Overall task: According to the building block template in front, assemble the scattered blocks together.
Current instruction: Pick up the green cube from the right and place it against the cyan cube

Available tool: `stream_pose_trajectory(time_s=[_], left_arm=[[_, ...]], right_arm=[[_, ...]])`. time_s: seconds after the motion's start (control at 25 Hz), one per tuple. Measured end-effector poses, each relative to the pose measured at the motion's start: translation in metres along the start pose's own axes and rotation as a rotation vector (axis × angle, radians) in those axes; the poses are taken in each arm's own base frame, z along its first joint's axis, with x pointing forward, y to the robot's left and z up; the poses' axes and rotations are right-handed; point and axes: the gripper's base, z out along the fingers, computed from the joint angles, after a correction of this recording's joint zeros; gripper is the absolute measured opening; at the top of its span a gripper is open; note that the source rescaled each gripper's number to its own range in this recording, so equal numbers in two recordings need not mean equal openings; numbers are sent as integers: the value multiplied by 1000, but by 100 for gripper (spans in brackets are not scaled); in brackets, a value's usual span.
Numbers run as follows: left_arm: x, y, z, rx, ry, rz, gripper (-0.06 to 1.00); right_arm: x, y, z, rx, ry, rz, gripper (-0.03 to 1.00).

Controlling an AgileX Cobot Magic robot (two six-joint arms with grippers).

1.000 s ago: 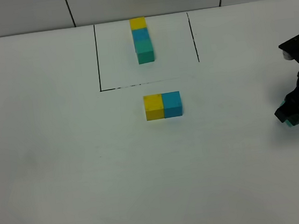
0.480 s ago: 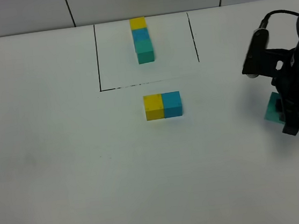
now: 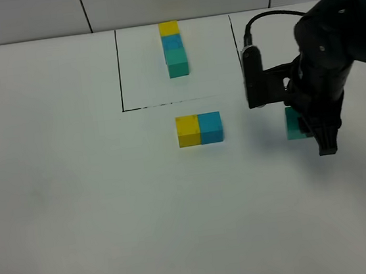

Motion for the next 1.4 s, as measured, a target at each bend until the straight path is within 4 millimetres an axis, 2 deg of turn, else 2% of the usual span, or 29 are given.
stream_pose_trajectory(time_s=[0.2,0.48,1.0,1.4], left_arm=[[0,0,0,0,0,0,15],[0,0,0,0,0,0,15],[0,0,0,0,0,0,15],[0,0,0,0,0,0,15]], right_arm=[[-17,-19,15,-18,10,-73,2],[-31,-31,25,-42,-37,-104,2],[-40,-42,30,8,-79,-147,2],[-47,-52,39,-17,-70,-144,2]])
